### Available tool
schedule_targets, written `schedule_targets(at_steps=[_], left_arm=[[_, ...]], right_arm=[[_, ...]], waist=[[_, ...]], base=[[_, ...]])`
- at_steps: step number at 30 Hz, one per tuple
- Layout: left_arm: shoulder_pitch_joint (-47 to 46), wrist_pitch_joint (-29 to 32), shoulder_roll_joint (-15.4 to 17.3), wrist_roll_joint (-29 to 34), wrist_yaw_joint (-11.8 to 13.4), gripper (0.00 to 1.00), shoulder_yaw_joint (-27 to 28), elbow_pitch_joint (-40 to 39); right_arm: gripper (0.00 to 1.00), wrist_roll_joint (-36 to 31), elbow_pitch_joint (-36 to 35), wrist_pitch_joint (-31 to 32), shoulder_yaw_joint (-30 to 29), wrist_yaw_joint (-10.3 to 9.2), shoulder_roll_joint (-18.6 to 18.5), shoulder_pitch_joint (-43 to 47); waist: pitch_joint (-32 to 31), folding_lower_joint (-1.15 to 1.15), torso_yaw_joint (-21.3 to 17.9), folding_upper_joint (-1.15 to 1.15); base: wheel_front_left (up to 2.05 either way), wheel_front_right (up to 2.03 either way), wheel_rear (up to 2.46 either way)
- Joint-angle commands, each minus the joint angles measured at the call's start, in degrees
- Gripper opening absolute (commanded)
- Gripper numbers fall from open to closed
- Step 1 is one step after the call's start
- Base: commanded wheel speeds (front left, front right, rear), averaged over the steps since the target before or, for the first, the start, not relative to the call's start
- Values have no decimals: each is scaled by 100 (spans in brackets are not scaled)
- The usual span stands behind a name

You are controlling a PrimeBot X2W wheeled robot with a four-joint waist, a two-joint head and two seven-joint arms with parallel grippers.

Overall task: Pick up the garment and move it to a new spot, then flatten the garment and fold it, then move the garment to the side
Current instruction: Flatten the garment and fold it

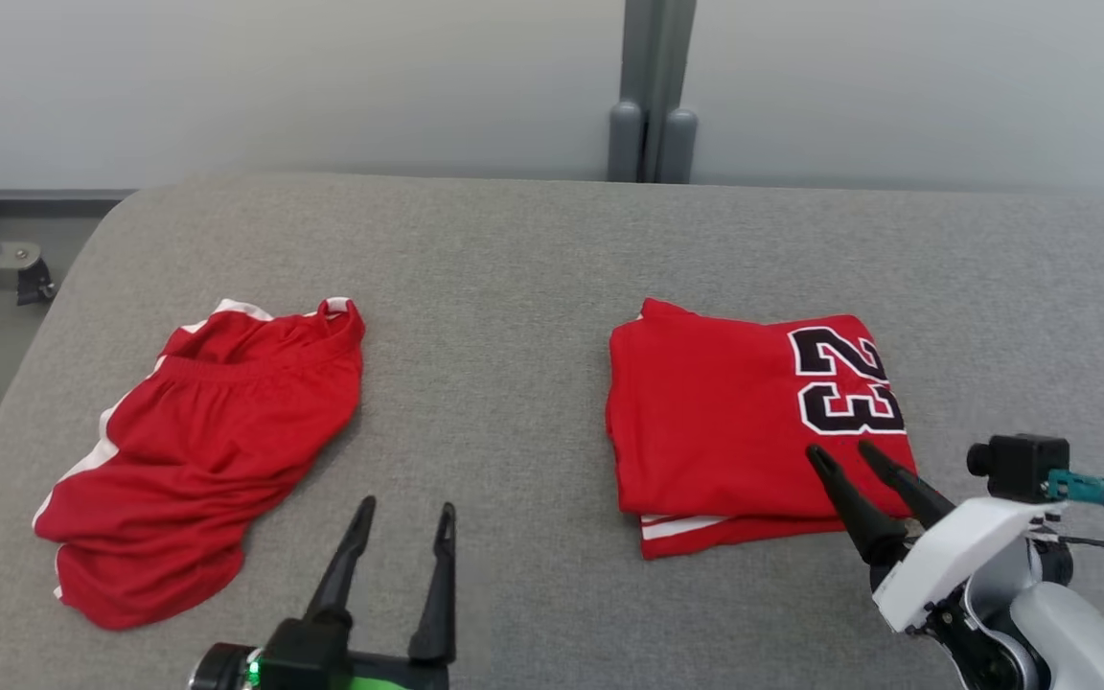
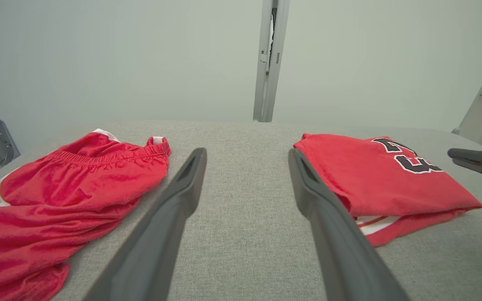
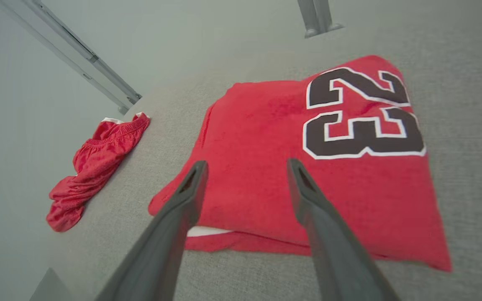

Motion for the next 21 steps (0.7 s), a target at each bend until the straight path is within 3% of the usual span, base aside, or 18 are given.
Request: schedule_targets(at_steps=[1, 5, 9, 14, 21], left_arm=[[155, 0, 11, -124, 48, 100, 173, -40], [231, 0, 10, -220, -12, 100, 599, -37], [361, 0, 10, -298, 28, 100, 1000, 63], [473, 0, 10, -280, -40, 100, 1266, 50], [653, 0, 10, 19, 52, 100, 1352, -384]], right_arm=[[100, -263, 45, -348, 75, 0, -81, 75], [100, -1159, 395, -1081, 220, 0, -226, 22], [100, -2041, 616, -1291, 17, 0, -53, -69], [100, -3070, 22, -1299, -865, 0, 469, 219], [100, -3592, -816, -1298, -1700, -3, 1096, 910]], waist=[[-169, 0, -395, 0], [-226, 0, -765, 0], [-316, 0, -1059, 0], [-431, 0, -1281, 0], [-687, 0, -1327, 0]], base=[[0, 0, 0], [0, 0, 0], [0, 0, 0], [0, 0, 0], [0, 0, 0]])
